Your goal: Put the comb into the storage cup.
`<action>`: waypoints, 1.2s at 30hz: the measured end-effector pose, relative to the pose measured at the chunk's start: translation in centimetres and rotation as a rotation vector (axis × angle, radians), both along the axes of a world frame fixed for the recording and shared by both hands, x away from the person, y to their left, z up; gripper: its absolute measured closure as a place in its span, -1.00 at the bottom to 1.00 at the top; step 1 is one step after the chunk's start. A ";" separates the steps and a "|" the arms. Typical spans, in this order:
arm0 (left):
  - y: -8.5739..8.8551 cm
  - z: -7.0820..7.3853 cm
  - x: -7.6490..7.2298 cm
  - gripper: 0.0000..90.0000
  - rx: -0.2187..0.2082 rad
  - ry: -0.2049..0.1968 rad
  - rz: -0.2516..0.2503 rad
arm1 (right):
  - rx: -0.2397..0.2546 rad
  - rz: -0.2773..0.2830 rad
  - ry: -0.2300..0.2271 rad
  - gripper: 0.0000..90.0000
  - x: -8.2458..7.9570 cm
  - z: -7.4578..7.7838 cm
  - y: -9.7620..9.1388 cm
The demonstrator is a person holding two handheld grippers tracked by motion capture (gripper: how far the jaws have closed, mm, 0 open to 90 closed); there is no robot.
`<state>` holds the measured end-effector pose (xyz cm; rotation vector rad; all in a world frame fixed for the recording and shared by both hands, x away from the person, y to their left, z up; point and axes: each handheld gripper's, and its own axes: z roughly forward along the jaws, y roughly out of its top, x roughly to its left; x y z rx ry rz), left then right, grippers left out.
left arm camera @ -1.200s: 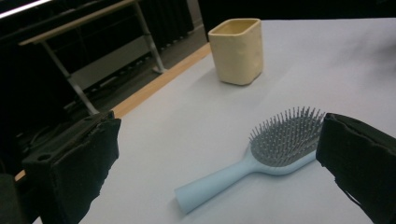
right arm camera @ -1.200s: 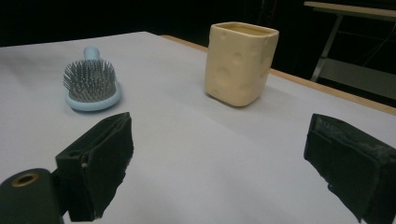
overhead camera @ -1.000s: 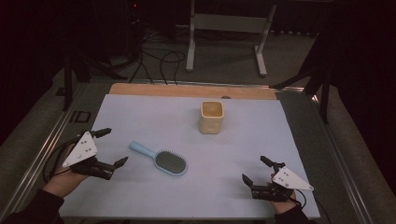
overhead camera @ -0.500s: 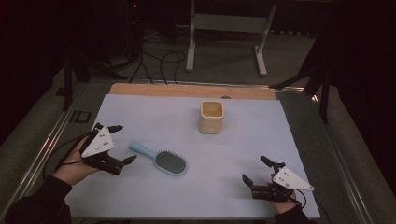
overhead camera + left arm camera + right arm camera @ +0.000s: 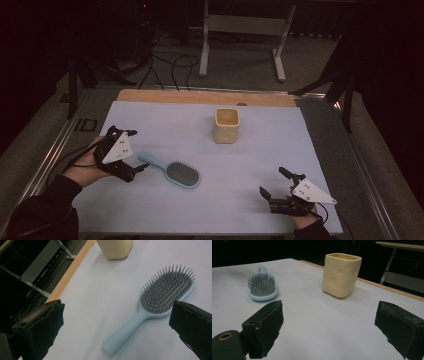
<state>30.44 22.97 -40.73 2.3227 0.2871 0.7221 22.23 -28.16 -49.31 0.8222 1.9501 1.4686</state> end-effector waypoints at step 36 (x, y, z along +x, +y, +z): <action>-4.8 -2.9 3.2 -1.00 0.310 0.099 -0.220 | 0.019 0.015 0.013 -0.82 0.0 -0.1 0.1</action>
